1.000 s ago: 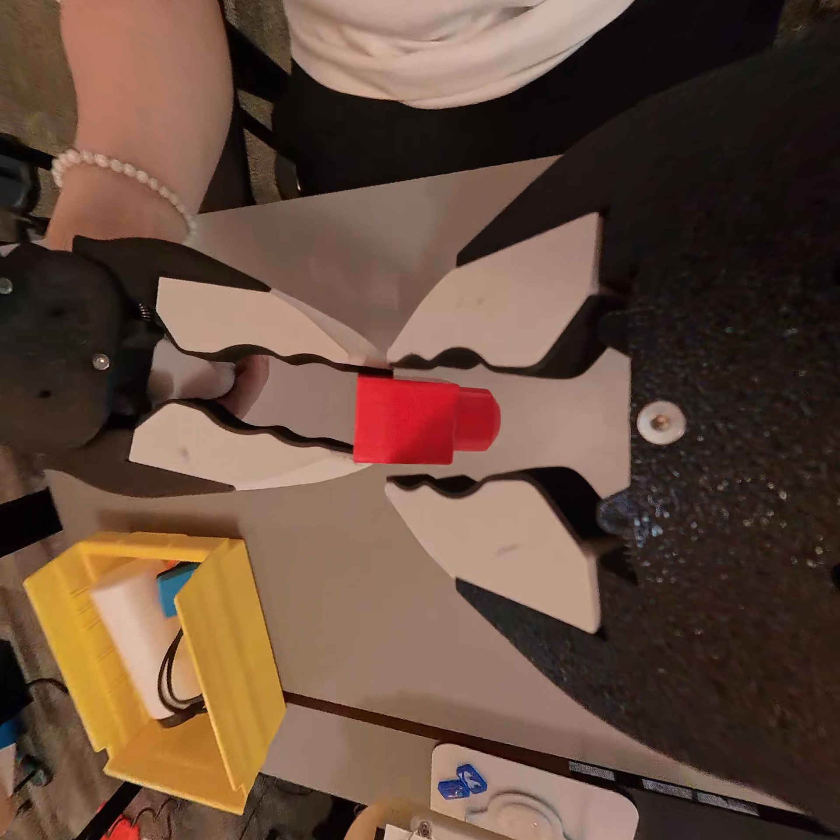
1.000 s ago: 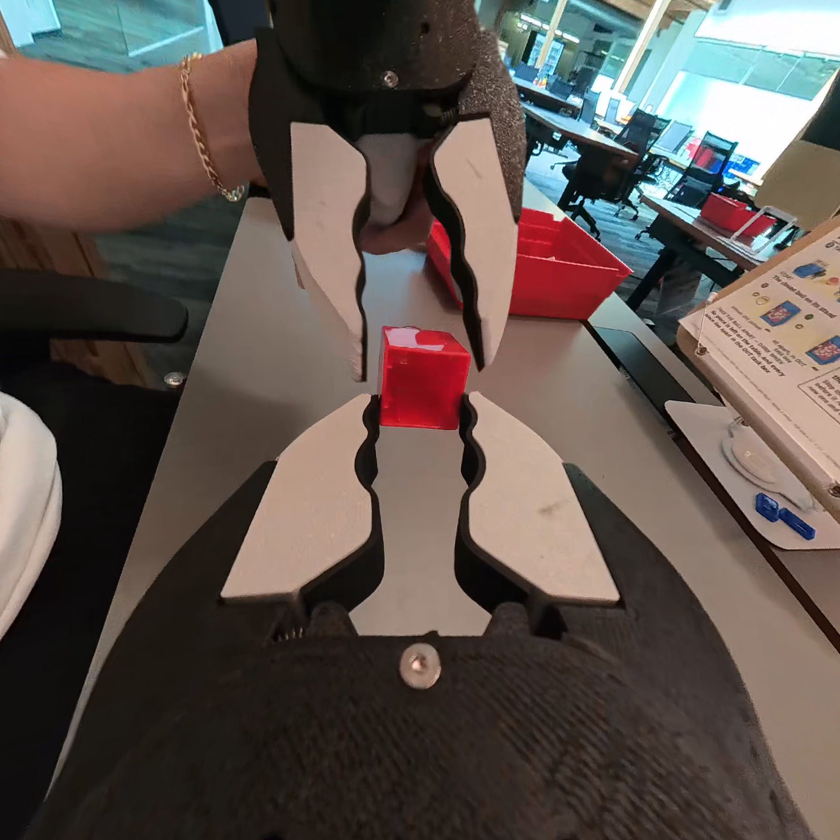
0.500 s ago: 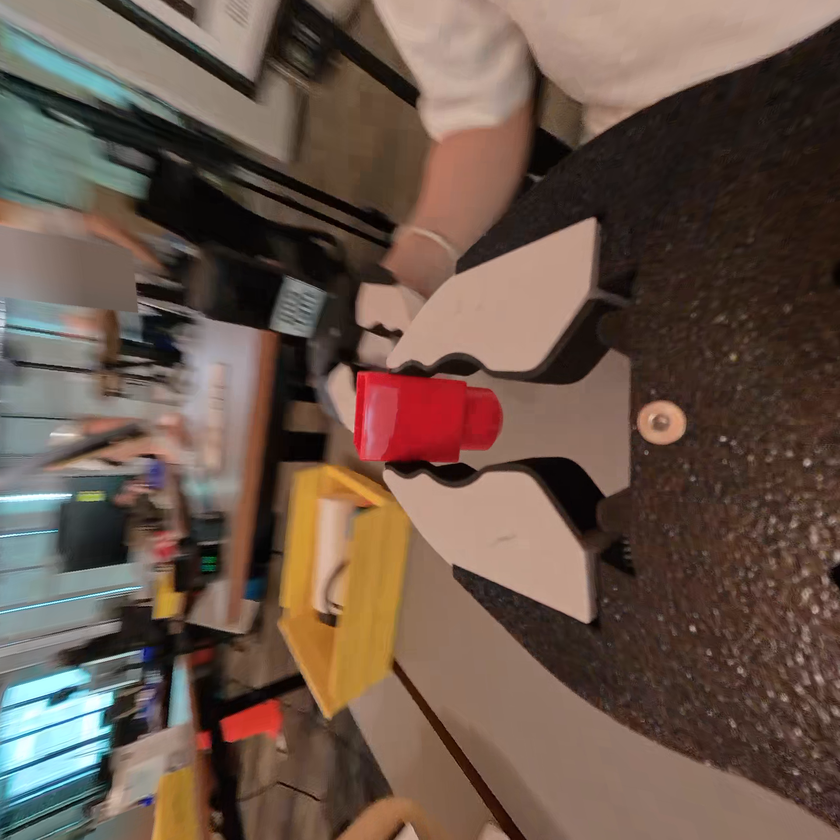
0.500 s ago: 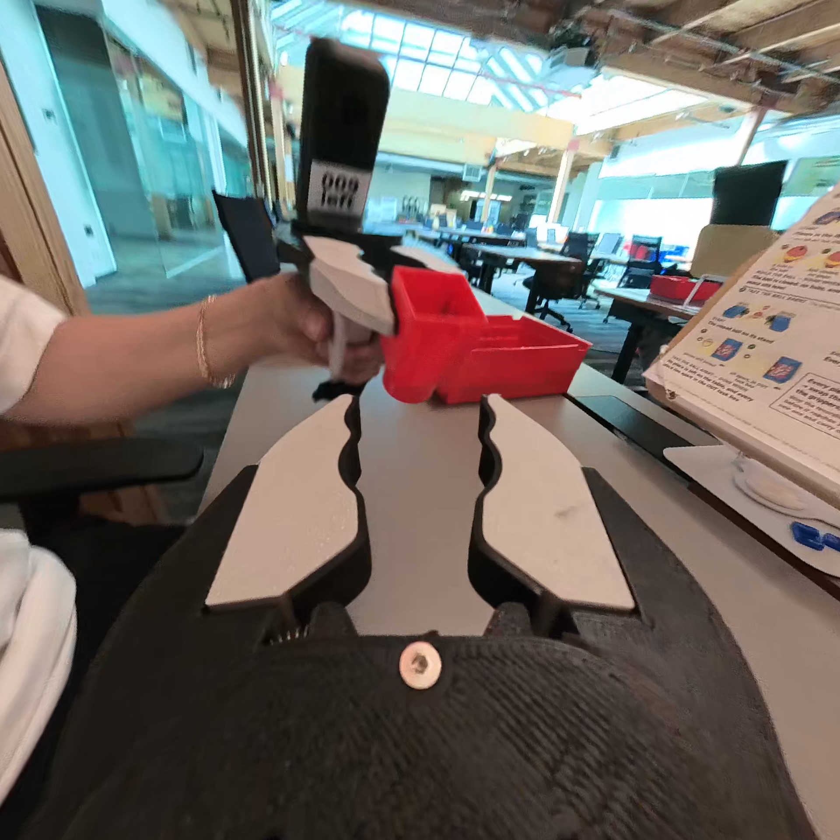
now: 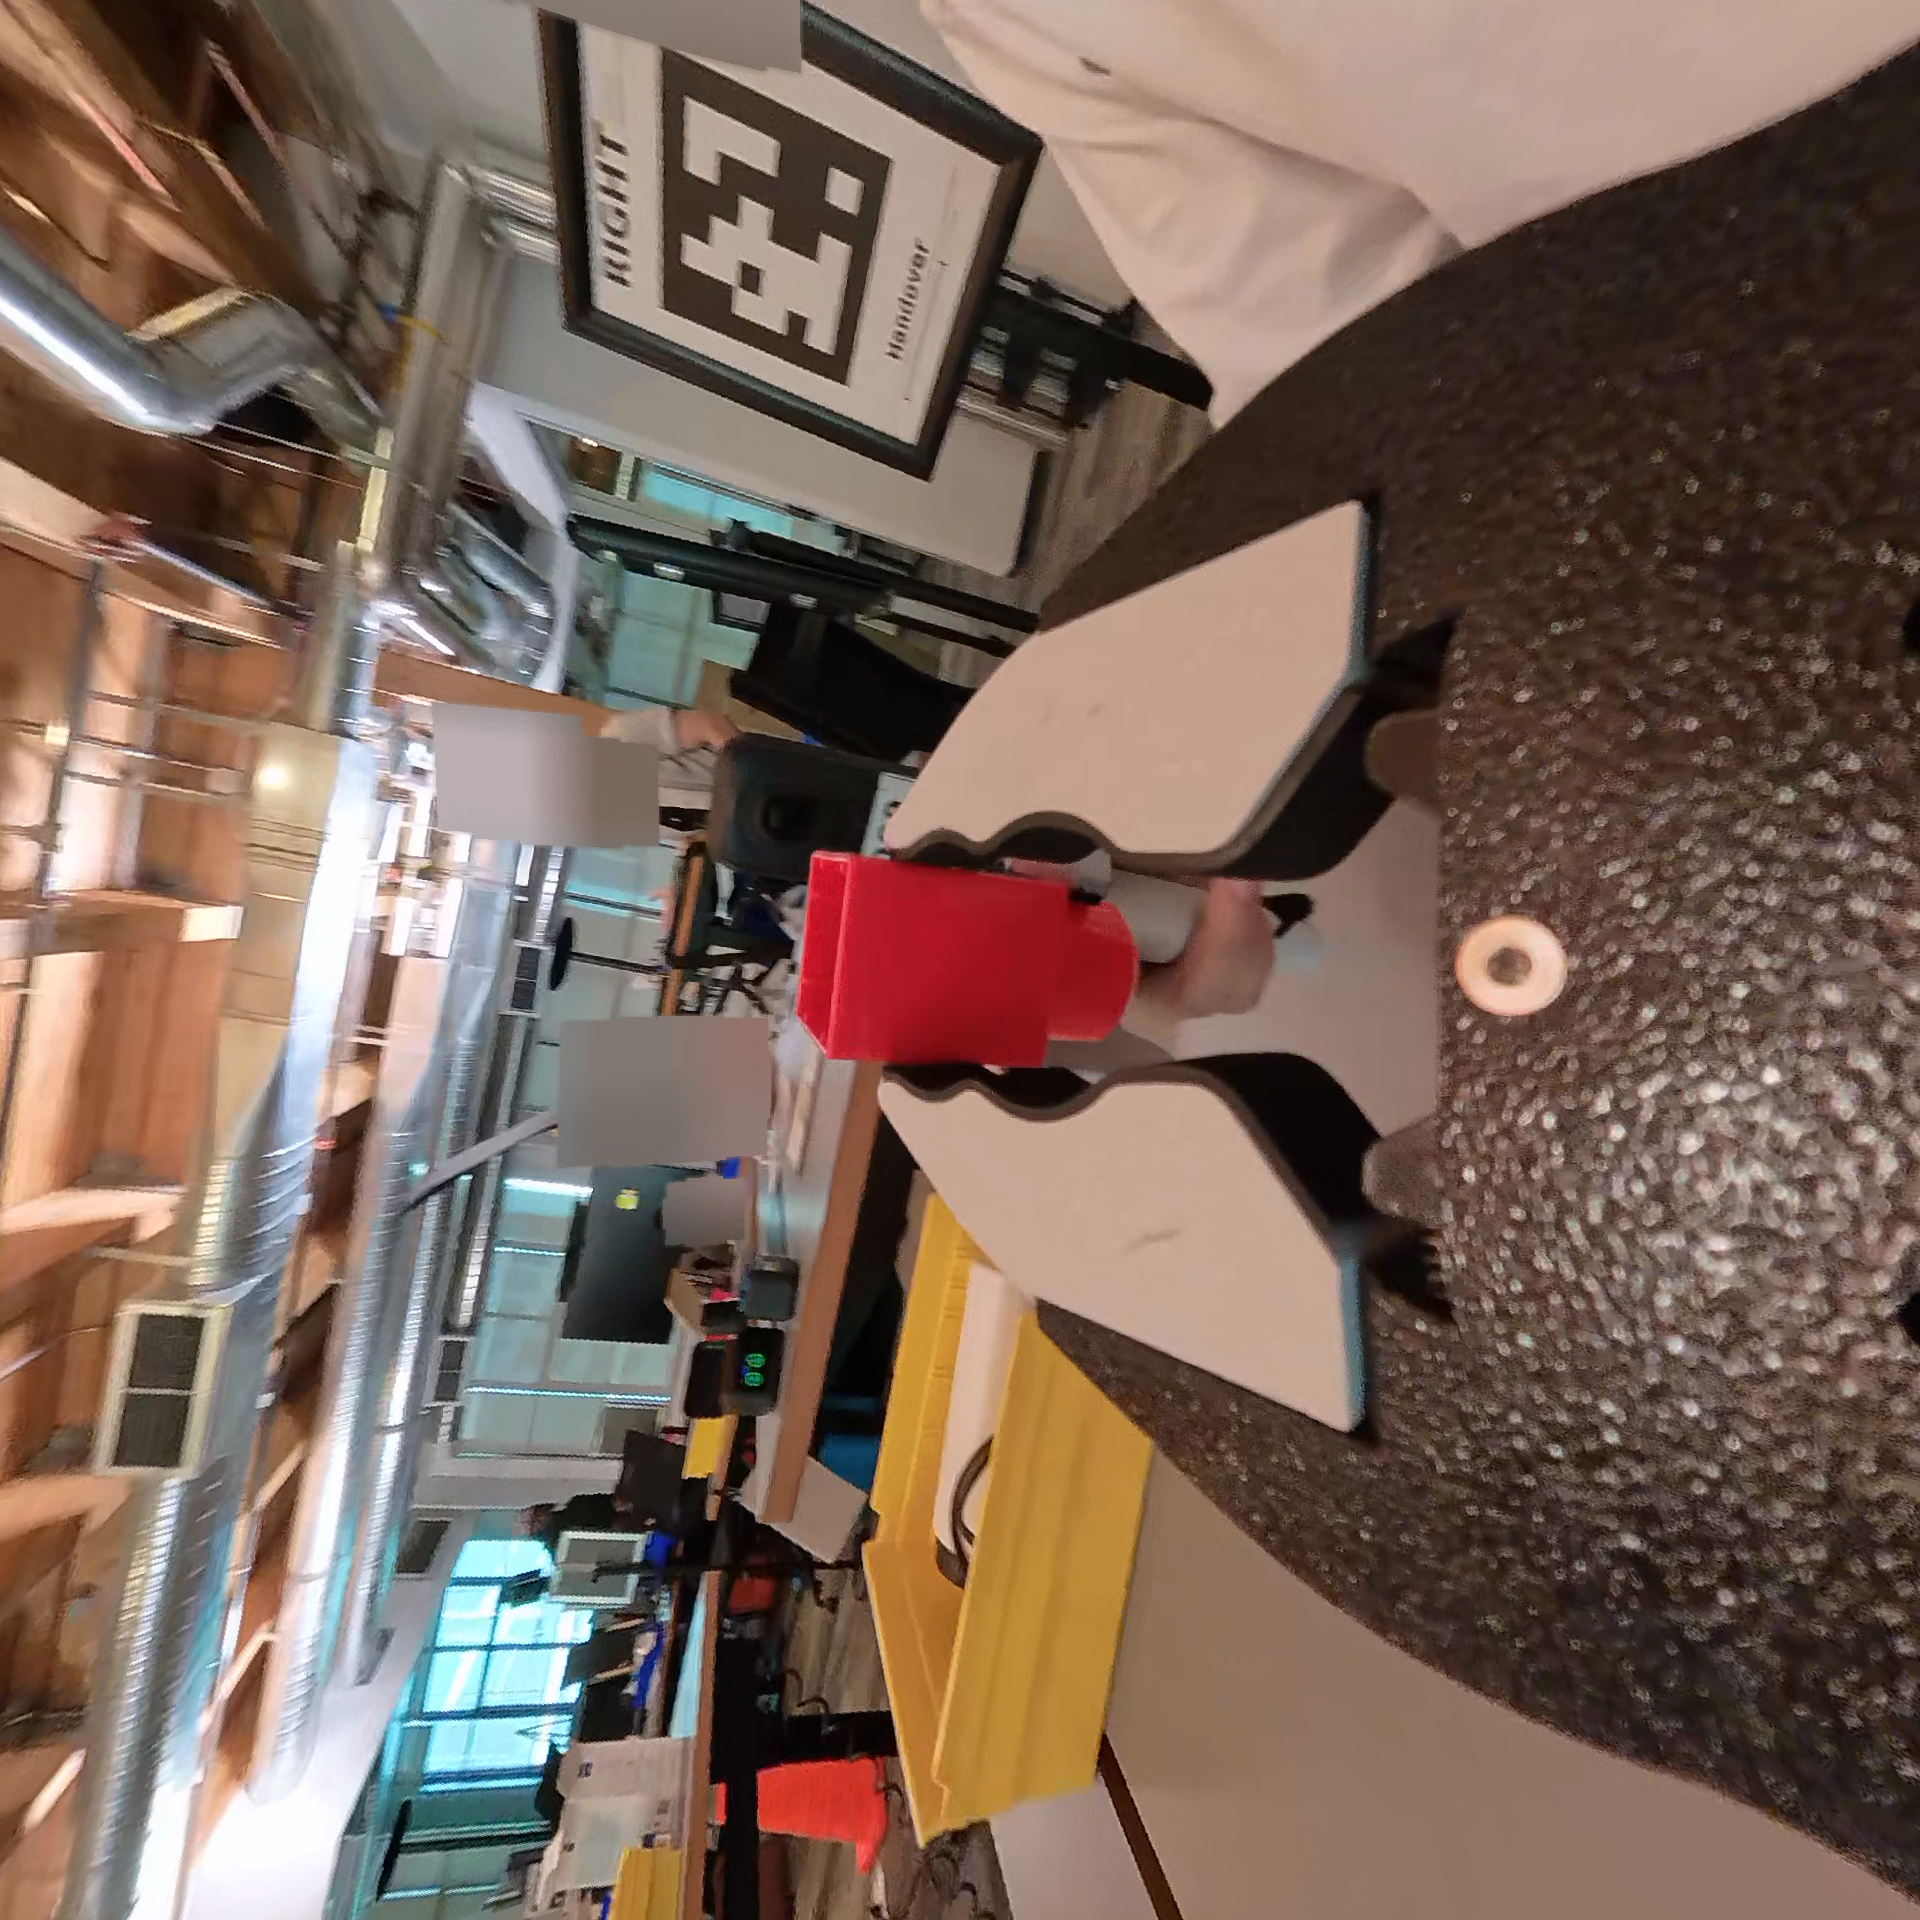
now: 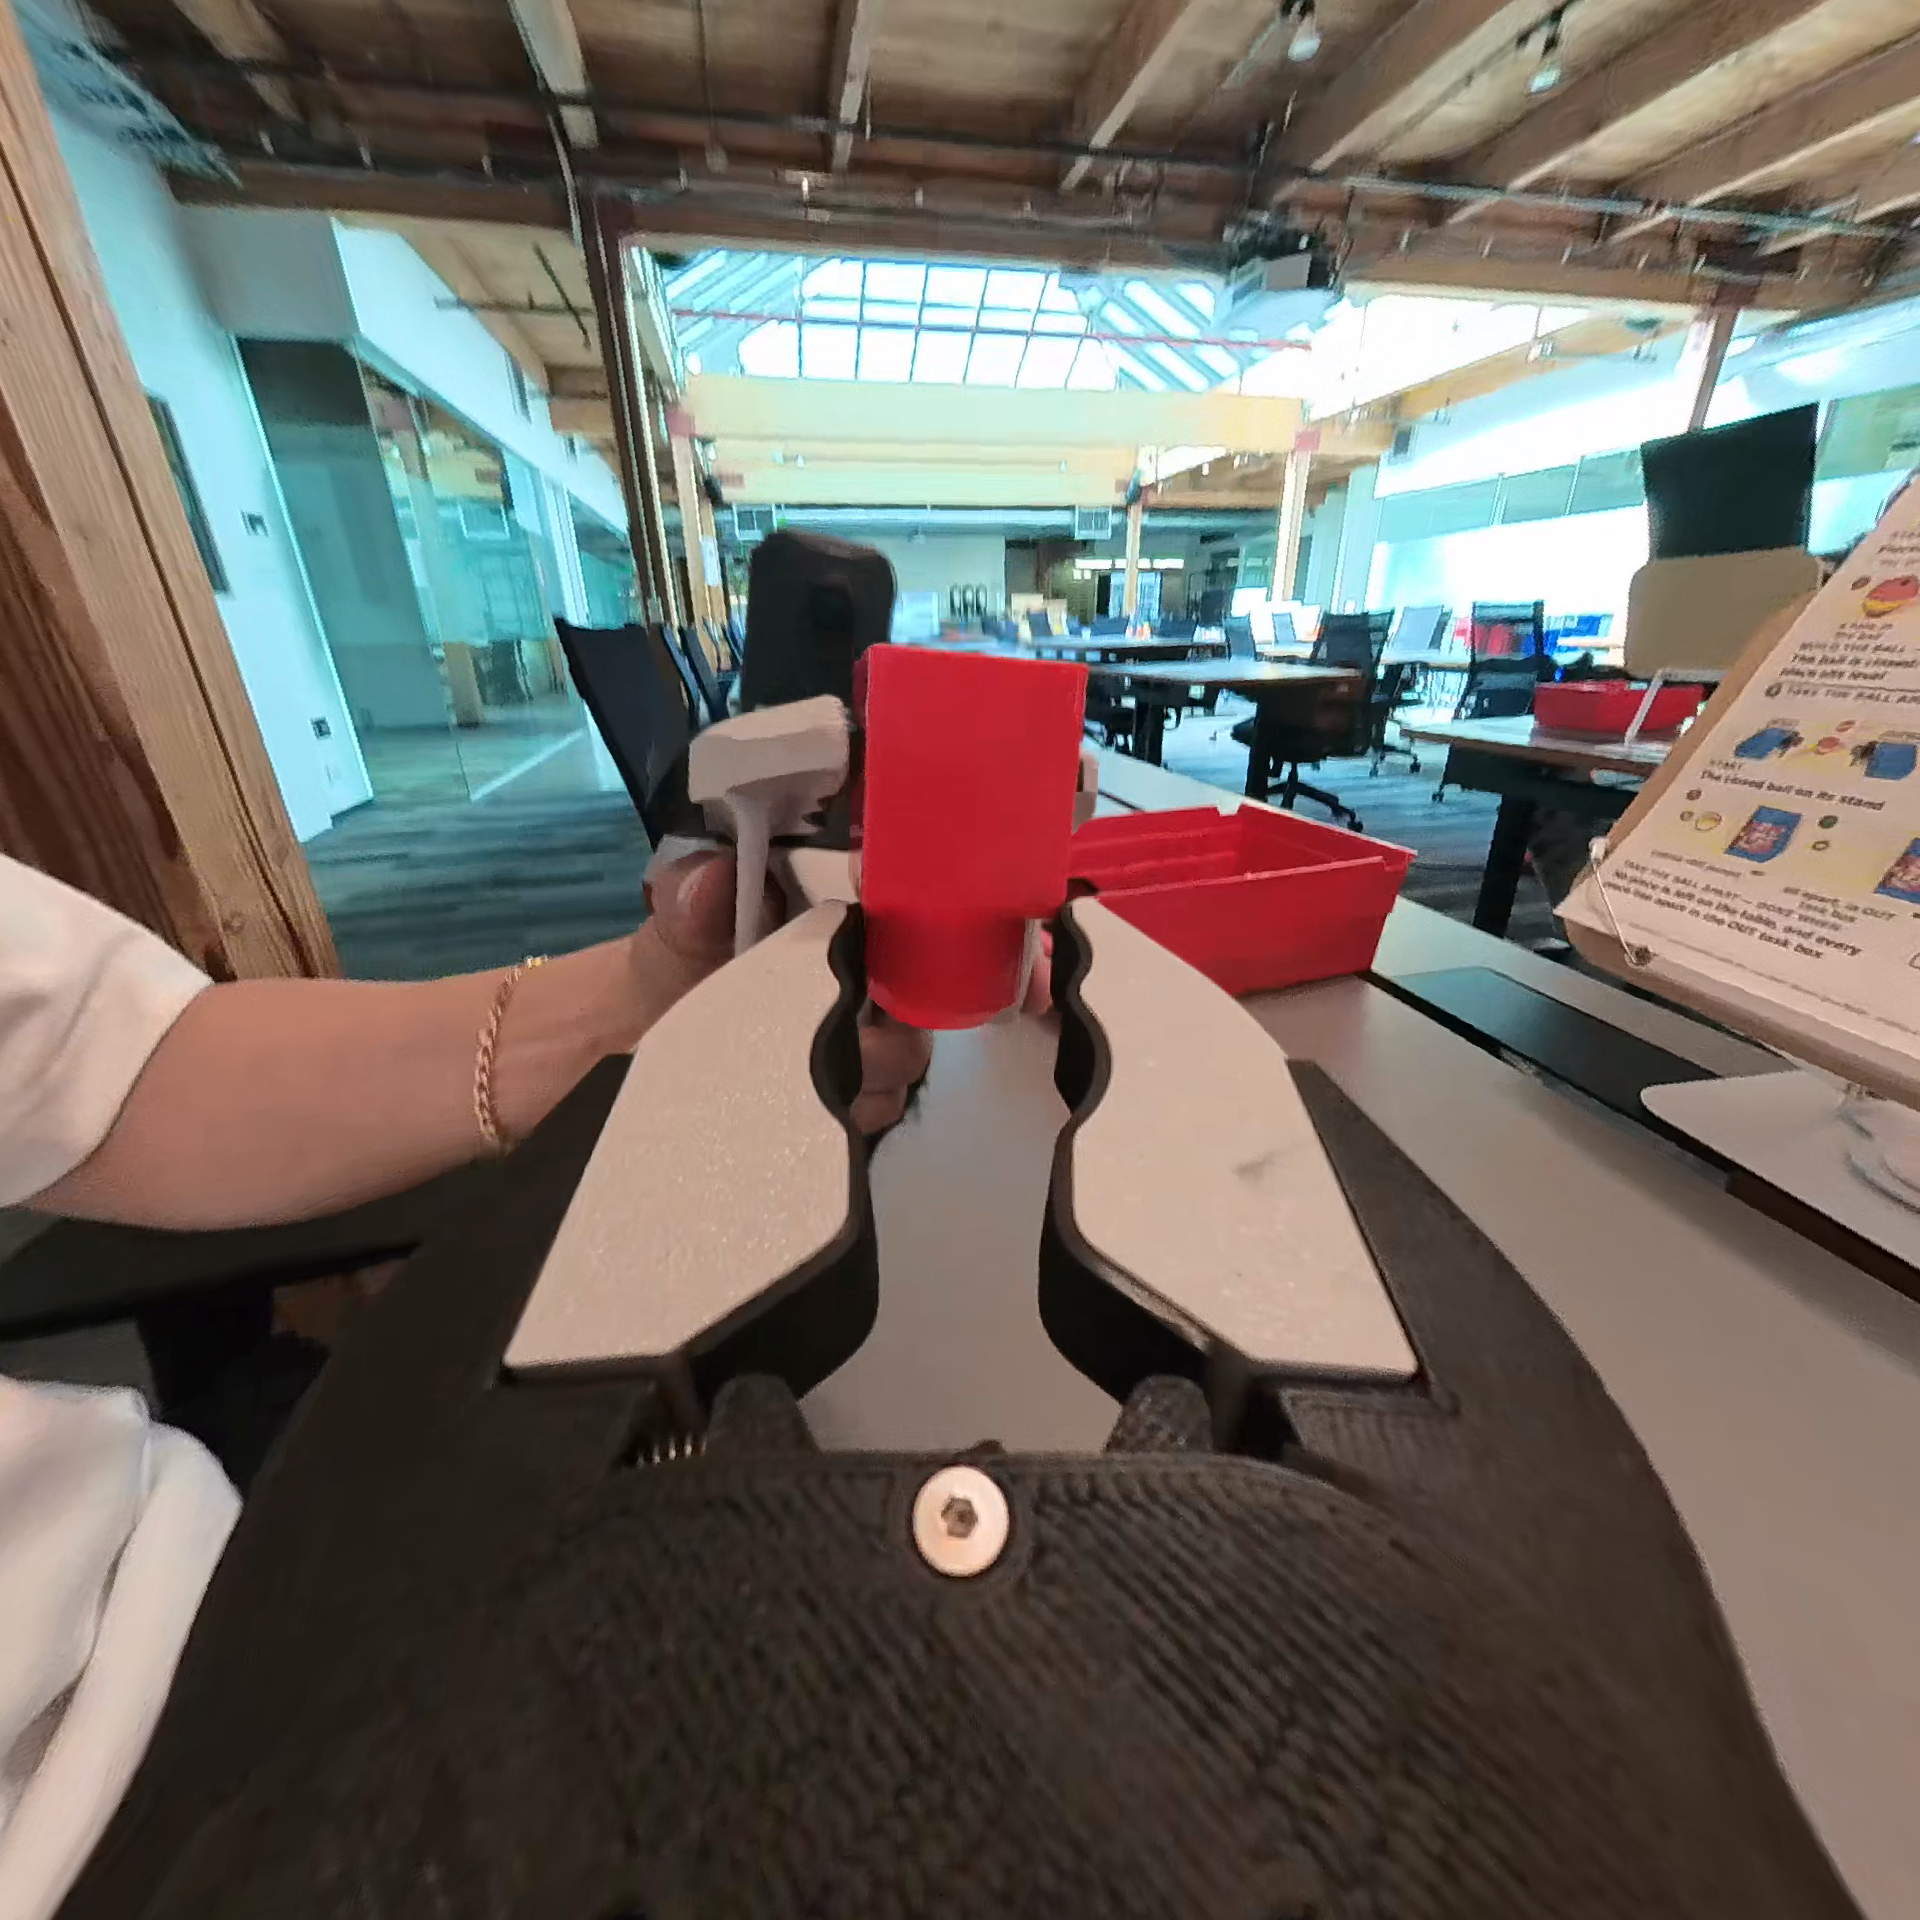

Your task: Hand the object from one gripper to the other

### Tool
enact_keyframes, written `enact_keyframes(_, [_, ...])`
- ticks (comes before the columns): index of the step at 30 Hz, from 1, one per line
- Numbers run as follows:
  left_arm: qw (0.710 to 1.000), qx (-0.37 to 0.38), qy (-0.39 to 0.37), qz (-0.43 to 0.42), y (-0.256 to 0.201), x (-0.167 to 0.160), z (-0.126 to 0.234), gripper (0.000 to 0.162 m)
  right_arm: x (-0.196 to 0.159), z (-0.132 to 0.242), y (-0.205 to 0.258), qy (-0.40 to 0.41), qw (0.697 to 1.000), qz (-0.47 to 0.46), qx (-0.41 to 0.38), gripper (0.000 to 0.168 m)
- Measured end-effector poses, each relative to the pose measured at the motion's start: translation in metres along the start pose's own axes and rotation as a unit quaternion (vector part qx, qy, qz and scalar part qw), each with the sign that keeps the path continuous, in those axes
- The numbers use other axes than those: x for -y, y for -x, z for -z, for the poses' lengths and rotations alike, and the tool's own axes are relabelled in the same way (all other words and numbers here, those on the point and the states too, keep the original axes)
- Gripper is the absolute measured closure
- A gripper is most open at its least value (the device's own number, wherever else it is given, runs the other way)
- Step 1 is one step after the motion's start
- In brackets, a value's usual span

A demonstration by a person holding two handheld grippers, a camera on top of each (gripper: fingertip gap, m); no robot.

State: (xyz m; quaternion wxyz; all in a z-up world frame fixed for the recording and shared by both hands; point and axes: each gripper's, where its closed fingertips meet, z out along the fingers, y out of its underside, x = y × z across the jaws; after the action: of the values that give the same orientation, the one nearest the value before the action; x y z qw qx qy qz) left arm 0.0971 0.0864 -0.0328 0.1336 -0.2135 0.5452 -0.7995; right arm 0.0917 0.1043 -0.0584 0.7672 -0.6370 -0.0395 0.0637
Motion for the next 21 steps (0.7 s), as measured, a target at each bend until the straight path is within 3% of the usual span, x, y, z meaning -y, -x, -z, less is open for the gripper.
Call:
enact_keyframes(2, [0.999, 0.015, 0.04, -0.021, 0.004, -0.006, 0.002, 0.125, -0.006, 0.004, -0.005, 0.033, 0.999, 0.018, -0.013, 0.135])
enact_keyframes(5, [0.985, 0.046, 0.136, -0.1, 0.011, -0.015, 0.01, 0.111, -0.027, 0.015, -0.017, 0.137, 0.986, 0.078, -0.05, 0.135])
enact_keyframes(9, [0.929, 0.072, 0.306, -0.193, 0.02, -0.035, 0.022, 0.098, -0.043, 0.026, -0.02, 0.23, 0.956, 0.17, -0.071, 0.139])
enact_keyframes(13, [0.89, 0.078, 0.393, -0.216, 0.025, -0.046, 0.027, 0.1, -0.049, 0.019, -0.016, 0.253, 0.944, 0.199, -0.072, 0.139])
enact_keyframes(15, [0.893, 0.082, 0.395, -0.196, 0.025, -0.048, 0.026, 0.103, -0.05, 0.018, -0.02, 0.26, 0.936, 0.221, -0.088, 0.139])
enact_keyframes(17, [0.914, 0.107, 0.367, -0.136, 0.026, -0.044, 0.023, 0.102, -0.047, 0.019, -0.028, 0.264, 0.922, 0.255, -0.123, 0.139])
enact_keyframes(21, [0.947, 0.146, 0.273, 0.081, 0.029, -0.03, 0.017, 0.097, -0.037, 0.023, -0.049, 0.269, 0.875, 0.347, -0.203, 0.139])
